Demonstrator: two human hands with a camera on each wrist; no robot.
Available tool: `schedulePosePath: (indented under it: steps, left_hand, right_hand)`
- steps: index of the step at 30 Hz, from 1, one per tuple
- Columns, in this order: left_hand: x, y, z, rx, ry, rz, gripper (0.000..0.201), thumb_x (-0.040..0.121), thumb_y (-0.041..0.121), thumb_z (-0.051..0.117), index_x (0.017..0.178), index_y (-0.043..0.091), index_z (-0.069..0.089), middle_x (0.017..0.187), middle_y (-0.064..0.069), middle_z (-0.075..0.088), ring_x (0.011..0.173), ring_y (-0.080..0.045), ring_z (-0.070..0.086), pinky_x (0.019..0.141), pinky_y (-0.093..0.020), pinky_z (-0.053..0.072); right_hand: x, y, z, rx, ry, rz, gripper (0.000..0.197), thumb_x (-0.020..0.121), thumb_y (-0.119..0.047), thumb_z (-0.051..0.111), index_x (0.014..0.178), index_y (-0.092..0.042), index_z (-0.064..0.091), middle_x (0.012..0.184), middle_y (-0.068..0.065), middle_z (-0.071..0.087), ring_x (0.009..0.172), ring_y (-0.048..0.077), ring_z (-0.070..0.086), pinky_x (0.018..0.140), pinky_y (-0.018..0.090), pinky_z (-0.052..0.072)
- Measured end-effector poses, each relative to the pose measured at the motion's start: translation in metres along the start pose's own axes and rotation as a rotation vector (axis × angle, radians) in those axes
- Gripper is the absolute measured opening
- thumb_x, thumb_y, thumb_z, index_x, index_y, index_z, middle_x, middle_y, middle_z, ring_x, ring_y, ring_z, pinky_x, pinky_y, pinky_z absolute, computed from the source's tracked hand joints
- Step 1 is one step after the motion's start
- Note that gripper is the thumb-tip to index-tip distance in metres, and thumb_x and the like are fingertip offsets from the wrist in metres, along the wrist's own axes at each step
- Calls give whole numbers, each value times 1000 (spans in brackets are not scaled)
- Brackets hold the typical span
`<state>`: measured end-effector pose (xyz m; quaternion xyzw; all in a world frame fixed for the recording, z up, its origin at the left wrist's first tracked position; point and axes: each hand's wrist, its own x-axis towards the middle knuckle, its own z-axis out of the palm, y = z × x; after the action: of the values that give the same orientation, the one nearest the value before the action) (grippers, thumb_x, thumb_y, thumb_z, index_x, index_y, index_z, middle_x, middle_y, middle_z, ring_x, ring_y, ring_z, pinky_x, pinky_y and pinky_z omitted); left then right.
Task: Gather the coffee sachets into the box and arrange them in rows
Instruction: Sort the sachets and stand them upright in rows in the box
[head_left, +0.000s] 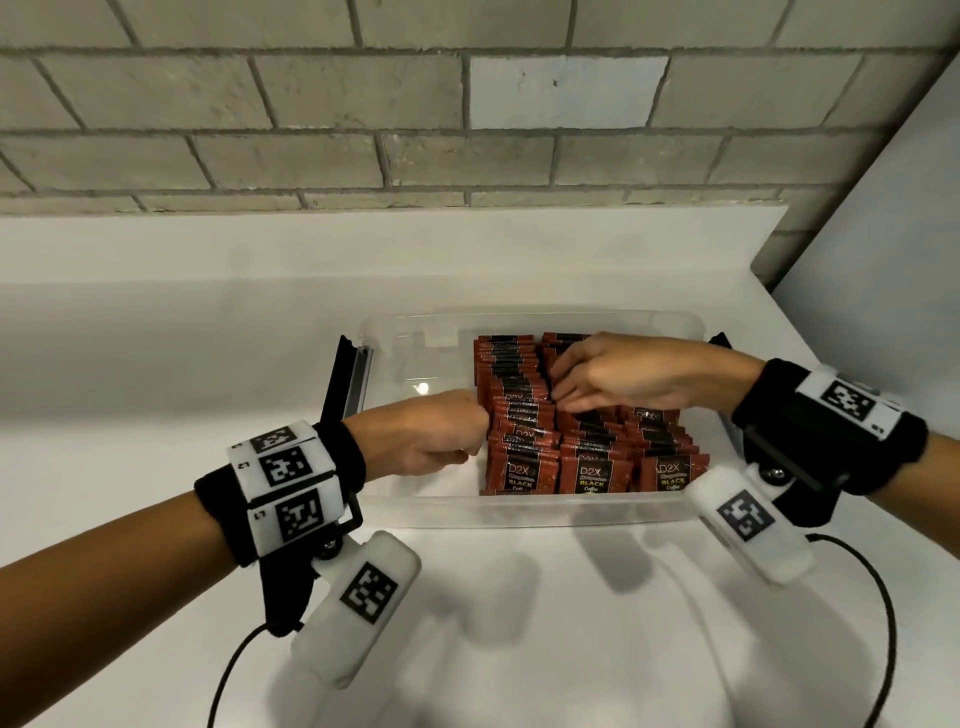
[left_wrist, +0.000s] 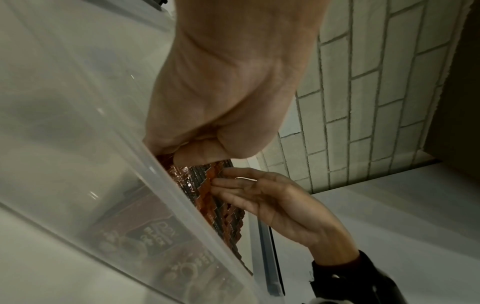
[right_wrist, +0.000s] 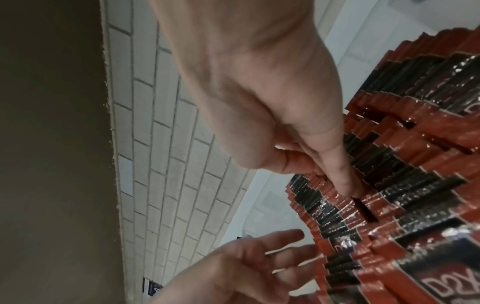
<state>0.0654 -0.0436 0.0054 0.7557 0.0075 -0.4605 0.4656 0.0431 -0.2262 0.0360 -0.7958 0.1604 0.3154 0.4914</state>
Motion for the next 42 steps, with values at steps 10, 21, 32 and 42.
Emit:
schedulePosePath:
  steps: [10, 21, 32, 42]
  left_hand:
    - [-1, 7, 4, -60, -34, 15, 52, 80, -20, 26, 91, 24, 52, 105, -1, 52, 100, -9, 46, 90, -26, 37]
    - [-18, 3, 12, -22, -115, -41, 46, 78, -18, 19, 102, 11, 46, 73, -4, 41, 65, -11, 36, 67, -22, 35]
    - [-28, 2, 7, 732, 20, 273, 61, 101, 21, 37, 152, 25, 4, 157, 7, 8, 143, -11, 11, 114, -25, 18]
    - [-22, 12, 18, 1348, -276, 146, 65, 99, 53, 13, 152, 20, -2, 159, 4, -7, 145, -19, -15, 119, -40, -2]
  right_hand:
    - [1, -12, 2, 171, 12, 3, 47, 96, 8, 36, 142, 6, 27, 145, 26, 34, 131, 31, 43, 107, 34, 40]
    - [-10, -8, 10, 178, -74, 80, 46, 96, 6, 36, 141, 4, 29, 138, 27, 42, 108, 26, 56, 96, 29, 47]
    - [-25, 10, -5, -924, 58, -313, 28, 92, -34, 56, 119, -26, 54, 111, -6, 57, 107, 11, 54, 90, 29, 48]
    - [-12, 55, 0, -1097, -69, -385, 47, 88, -31, 63, 133, -31, 50, 122, -8, 49, 115, 12, 43, 96, 32, 43]
